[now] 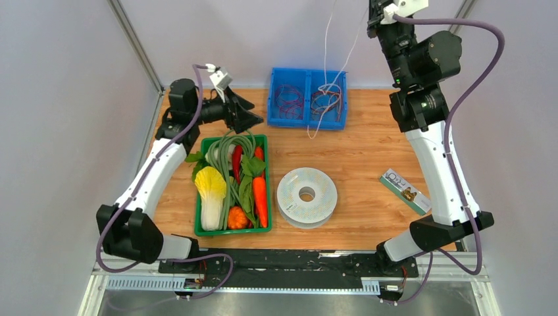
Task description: Wrap the cables
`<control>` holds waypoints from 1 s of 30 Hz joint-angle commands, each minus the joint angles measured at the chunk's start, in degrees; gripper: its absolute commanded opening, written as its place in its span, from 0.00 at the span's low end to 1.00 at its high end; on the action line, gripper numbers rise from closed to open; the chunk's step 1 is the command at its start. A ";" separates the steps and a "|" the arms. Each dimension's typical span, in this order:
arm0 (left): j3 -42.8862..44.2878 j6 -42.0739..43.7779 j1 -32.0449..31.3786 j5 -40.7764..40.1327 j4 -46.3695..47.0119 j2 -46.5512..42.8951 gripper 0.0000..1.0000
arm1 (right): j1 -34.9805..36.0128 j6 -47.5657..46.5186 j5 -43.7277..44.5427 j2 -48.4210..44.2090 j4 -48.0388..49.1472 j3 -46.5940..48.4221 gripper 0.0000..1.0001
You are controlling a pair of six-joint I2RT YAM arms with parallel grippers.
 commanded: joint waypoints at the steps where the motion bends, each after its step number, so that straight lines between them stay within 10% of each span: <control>1: -4.14 -2.63 -4.73 0.94 8.65 3.16 0.82 | 2.09 2.81 1.96 -2.12 -0.68 -1.72 0.00; 17: -13.65 -48.60 -12.75 -5.83 46.10 18.89 0.74 | 7.72 2.73 3.02 -3.62 -0.68 -0.49 0.00; 30: -16.20 -48.44 -13.62 -14.53 46.82 24.69 0.70 | 9.74 2.46 2.84 -1.60 0.02 3.29 0.00</control>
